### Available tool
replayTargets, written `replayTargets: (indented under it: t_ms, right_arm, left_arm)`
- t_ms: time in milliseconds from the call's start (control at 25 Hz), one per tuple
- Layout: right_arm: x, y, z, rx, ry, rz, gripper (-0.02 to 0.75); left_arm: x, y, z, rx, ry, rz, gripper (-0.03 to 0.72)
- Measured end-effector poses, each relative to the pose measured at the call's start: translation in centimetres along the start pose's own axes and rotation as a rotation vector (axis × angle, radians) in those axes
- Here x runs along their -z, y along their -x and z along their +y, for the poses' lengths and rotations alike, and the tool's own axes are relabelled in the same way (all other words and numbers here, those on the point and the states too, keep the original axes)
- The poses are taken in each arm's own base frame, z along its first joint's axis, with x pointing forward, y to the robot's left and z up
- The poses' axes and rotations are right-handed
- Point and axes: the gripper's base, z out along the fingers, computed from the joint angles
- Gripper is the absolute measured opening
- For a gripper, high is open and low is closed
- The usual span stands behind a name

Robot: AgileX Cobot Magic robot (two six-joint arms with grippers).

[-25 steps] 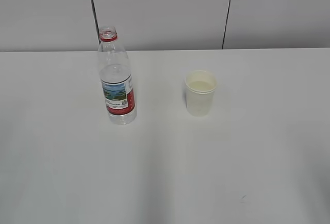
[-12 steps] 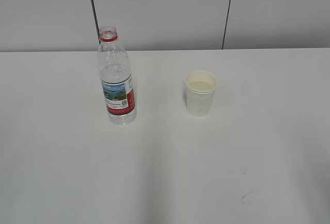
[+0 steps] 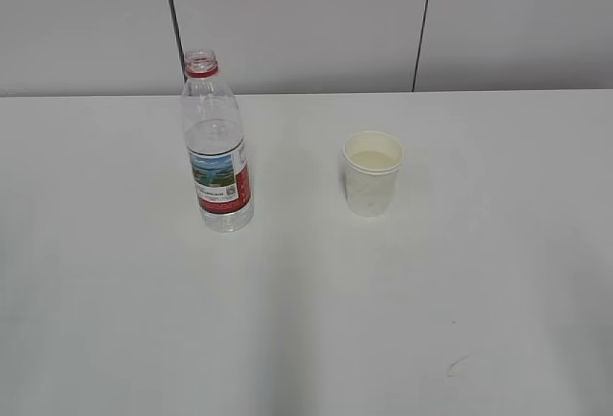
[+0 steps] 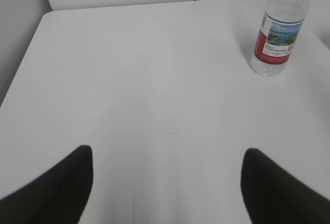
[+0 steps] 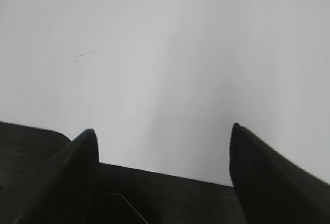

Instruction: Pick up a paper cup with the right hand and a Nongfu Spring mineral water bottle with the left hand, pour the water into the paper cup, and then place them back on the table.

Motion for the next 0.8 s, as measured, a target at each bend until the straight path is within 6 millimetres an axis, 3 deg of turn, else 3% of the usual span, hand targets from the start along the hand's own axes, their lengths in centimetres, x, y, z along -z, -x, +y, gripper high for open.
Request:
replayTargets:
  t_ms: [600,800]
  right_arm:
    - [3.2,-2.5,0.5,0.073,-0.023,-0.302,0.582]
    - [3.5,-2.8,0.5,0.08,-0.028,-0.324,0.582]
  left_arm:
    - [0.0,0.0,0.0,-0.025,0.0,0.0,0.529]
    - [0.0,0.0,0.0,-0.026,0.0,-0.001,0.529]
